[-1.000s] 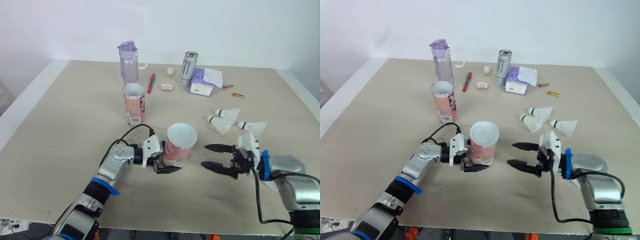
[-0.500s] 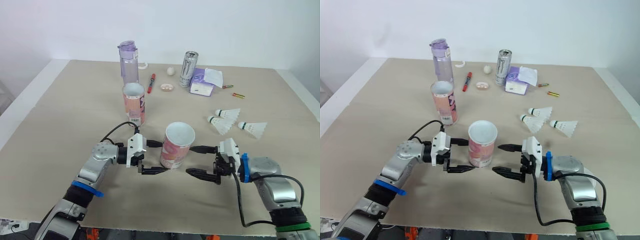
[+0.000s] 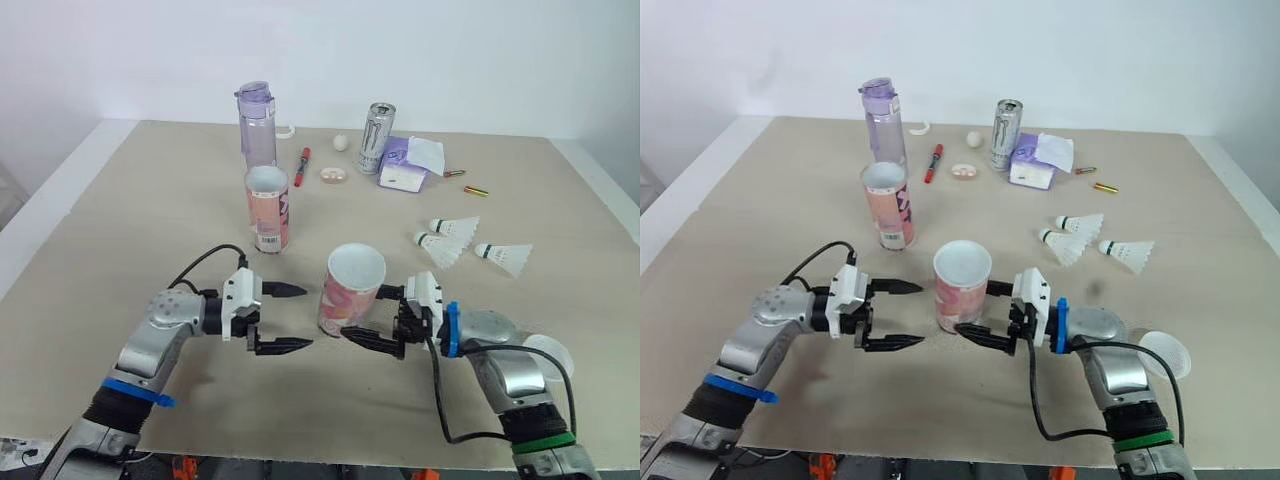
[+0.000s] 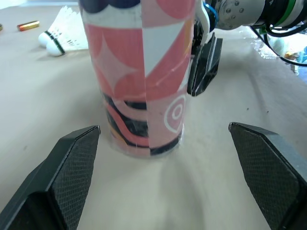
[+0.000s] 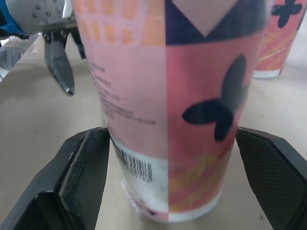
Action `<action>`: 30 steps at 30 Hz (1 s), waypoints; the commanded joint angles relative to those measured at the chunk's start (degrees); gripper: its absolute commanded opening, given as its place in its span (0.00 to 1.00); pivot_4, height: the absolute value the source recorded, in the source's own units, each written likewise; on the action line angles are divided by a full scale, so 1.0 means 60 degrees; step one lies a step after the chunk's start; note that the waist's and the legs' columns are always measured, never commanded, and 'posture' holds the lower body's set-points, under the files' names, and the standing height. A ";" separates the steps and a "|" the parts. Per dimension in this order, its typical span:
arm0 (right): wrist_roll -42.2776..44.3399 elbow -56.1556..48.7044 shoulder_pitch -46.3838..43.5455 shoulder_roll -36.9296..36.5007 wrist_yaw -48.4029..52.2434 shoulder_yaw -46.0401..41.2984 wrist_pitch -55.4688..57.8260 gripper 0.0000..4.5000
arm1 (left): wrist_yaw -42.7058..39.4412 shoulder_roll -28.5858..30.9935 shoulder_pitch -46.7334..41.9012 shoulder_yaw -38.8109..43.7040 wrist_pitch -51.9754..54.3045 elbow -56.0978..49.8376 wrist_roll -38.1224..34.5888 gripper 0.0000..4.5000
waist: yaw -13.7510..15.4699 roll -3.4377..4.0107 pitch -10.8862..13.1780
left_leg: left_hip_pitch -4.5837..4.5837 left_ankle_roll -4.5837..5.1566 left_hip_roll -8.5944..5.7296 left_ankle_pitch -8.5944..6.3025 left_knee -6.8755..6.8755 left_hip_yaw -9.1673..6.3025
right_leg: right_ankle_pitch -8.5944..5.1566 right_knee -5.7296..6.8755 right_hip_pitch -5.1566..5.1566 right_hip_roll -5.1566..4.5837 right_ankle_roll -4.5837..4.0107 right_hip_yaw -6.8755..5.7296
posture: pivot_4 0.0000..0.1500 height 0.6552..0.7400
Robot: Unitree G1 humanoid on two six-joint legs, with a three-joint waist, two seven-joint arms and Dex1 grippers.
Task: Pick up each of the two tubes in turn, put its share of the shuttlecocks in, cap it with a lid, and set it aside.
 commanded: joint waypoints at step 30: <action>-0.0590 0.1196 -0.1020 0.1183 -0.0067 0.1029 -0.1149 0.98 | 0.0213 0.0206 0.0403 0.0377 0.0111 -0.0927 -0.0270 1.00 | -0.0005 0.0000 0.0000 | 0.0015 -0.0006 0.0026 0.0004 0.0004 0.0006 | 0.0035 0.0015 0.0000 0.0028 -0.0049 0.0002 | 1.00 1.00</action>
